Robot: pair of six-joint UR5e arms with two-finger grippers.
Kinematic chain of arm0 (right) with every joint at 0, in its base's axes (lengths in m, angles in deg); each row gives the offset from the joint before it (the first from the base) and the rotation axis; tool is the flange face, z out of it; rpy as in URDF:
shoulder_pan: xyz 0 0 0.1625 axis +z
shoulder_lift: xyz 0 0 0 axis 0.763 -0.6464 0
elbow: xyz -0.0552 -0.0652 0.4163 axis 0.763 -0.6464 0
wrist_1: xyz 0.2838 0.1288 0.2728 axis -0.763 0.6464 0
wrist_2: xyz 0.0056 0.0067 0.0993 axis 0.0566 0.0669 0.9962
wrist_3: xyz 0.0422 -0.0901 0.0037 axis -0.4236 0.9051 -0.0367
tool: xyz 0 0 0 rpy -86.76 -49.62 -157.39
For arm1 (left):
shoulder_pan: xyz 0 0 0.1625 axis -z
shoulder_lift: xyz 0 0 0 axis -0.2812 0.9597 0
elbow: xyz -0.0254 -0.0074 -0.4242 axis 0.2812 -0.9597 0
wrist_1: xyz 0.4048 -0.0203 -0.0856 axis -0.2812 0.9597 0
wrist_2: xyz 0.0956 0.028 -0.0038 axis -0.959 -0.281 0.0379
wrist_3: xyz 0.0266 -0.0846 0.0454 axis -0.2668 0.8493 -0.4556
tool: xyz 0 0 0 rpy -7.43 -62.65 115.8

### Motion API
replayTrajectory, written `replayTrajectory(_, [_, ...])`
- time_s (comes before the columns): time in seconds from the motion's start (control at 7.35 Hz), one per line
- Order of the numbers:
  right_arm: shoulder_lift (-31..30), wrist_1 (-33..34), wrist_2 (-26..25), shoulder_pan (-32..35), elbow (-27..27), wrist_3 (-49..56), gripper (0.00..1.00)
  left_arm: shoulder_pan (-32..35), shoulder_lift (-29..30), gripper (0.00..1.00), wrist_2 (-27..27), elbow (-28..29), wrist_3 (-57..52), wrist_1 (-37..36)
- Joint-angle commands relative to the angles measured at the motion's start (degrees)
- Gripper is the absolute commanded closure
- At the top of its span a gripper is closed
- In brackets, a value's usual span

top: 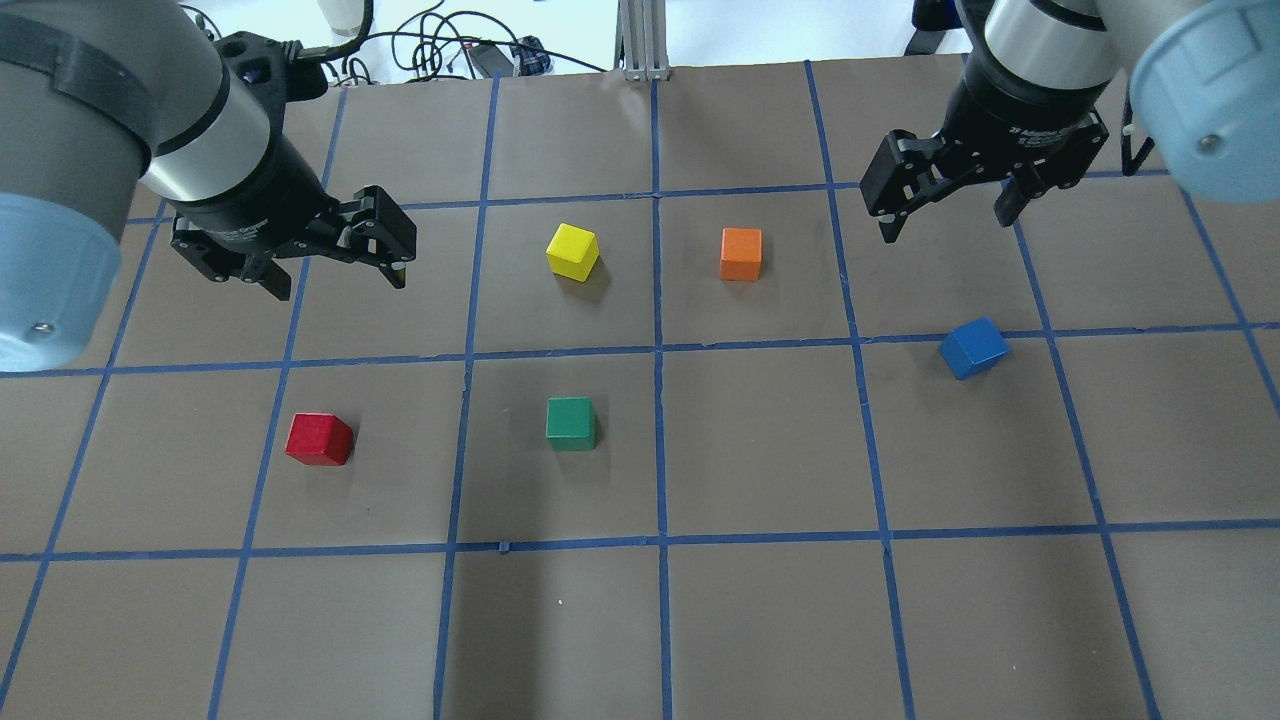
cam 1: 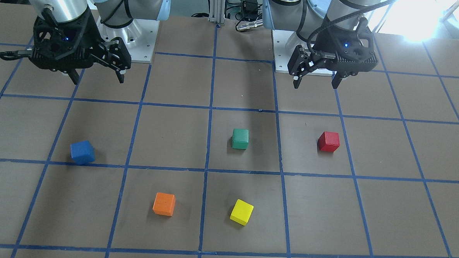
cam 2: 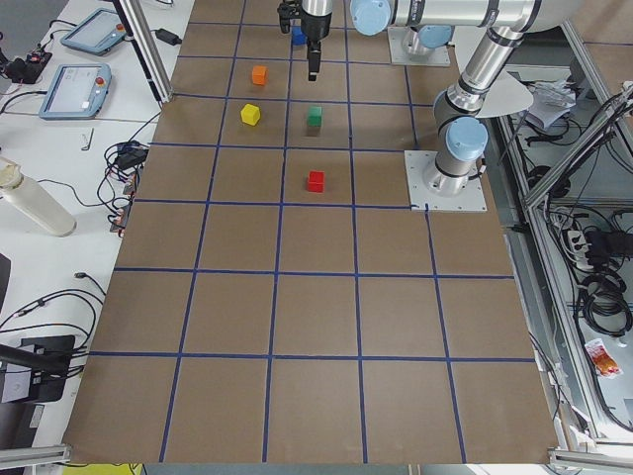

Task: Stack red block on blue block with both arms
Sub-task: 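Lower the left gripper toward the red cube nearest the robot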

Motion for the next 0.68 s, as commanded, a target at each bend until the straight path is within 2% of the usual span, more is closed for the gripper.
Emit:
replayTrajectory(0.0, [0.77,-1.65,-0.38,-0.04,-1.28,0.00,0.00,-1.82,-0.09,0.00,-0.38,-0.84,-2.74,0.34])
replayTrajectory(0.27, [0.68,-1.57,-0.12,0.05,-1.46,0.00,0.00,-13.73,0.17,0.00,0.06,-5.13,-13.32,-0.01])
replayTrajectory(0.54, [0.77,-1.49,-0.29,0.05,-1.45,0.00,0.00,-20.71,1.23,0.00,0.23,-11.01,-21.88,-3.25])
